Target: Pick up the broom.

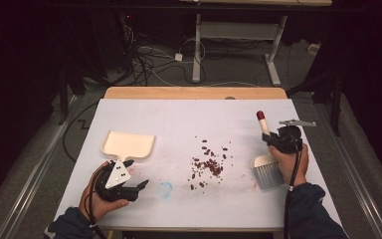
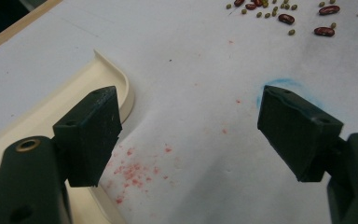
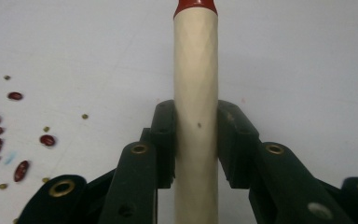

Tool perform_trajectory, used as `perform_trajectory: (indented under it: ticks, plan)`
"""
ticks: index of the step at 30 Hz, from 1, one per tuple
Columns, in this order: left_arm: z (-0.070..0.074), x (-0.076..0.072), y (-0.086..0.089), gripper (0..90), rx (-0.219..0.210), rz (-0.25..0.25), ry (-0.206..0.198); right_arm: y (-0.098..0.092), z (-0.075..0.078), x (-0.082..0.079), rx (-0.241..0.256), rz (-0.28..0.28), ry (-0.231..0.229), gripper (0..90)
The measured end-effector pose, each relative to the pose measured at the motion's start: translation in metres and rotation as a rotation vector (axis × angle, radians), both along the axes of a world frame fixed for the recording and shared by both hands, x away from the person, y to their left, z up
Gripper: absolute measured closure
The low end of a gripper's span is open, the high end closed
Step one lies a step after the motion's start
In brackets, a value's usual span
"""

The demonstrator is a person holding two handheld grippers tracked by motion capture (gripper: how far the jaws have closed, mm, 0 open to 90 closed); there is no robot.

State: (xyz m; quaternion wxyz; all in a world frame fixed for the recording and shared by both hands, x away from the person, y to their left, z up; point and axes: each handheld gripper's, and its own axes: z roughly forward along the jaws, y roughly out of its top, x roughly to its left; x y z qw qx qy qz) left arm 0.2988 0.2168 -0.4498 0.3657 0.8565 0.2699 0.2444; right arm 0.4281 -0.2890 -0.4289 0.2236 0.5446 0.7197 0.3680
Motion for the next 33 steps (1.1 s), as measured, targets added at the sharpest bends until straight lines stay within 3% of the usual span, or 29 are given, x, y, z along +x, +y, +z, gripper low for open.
perform_trajectory:
  ticks: [2, 3, 5, 10, 16, 18, 20, 24, 25, 26, 29, 31, 33]
  plan:
    - [0.0, 0.0, 0.0, 21.1, -0.001, 0.0, -0.002, -0.001, 0.006, -0.011, 0.024, 0.035, -0.056, 70.8]
    - [0.0, -0.001, 0.0, 21.1, 0.0, -0.002, -0.003, -0.001, 0.006, -0.011, 0.024, 0.035, -0.056, 70.8]
    - [0.001, -0.001, 0.0, 21.1, -0.002, -0.002, -0.002, -0.001, 0.015, -0.022, 0.044, 0.059, -0.108, 70.8]
    - [0.003, -0.002, -0.003, 21.2, -0.02, 0.005, -0.001, 0.002, 0.03, -0.038, 0.083, 0.104, -0.179, 70.9]
    - [0.014, -0.006, -0.019, 21.3, -0.129, -0.034, 0.025, 0.009, 0.039, -0.049, 0.121, 0.136, -0.231, 70.9]
    - [0.017, -0.007, -0.027, 21.3, -0.147, -0.052, 0.031, 0.012, 0.045, -0.054, 0.133, 0.146, -0.249, 70.9]
    - [0.021, -0.007, -0.036, 21.2, -0.18, -0.086, 0.047, 0.017, 0.05, -0.058, 0.137, 0.161, -0.275, 70.9]
    - [0.031, -0.005, -0.061, 21.0, -0.207, -0.149, 0.059, 0.028, 0.056, -0.065, 0.14, 0.178, -0.305, 70.9]
    - [0.037, -0.002, -0.076, 21.1, -0.232, -0.185, 0.078, 0.039, 0.059, -0.07, 0.135, 0.204, -0.321, 70.9]
    - [0.037, -0.002, -0.076, 21.2, -0.232, -0.185, 0.078, 0.039, 0.059, -0.07, 0.135, 0.204, -0.321, 70.9]
    - [0.045, 0.002, -0.103, 21.4, -0.253, -0.228, 0.093, 0.056, 0.063, -0.076, 0.133, 0.234, -0.34, 70.8]
    - [0.049, 0.004, -0.124, 23.0, -0.227, -0.224, 0.088, 0.067, 0.065, -0.08, 0.126, 0.239, -0.358, 70.9]
    - [0.052, 0.007, -0.14, 23.1, -0.266, -0.268, 0.113, 0.077, 0.066, -0.085, 0.121, 0.243, -0.374, 70.8]
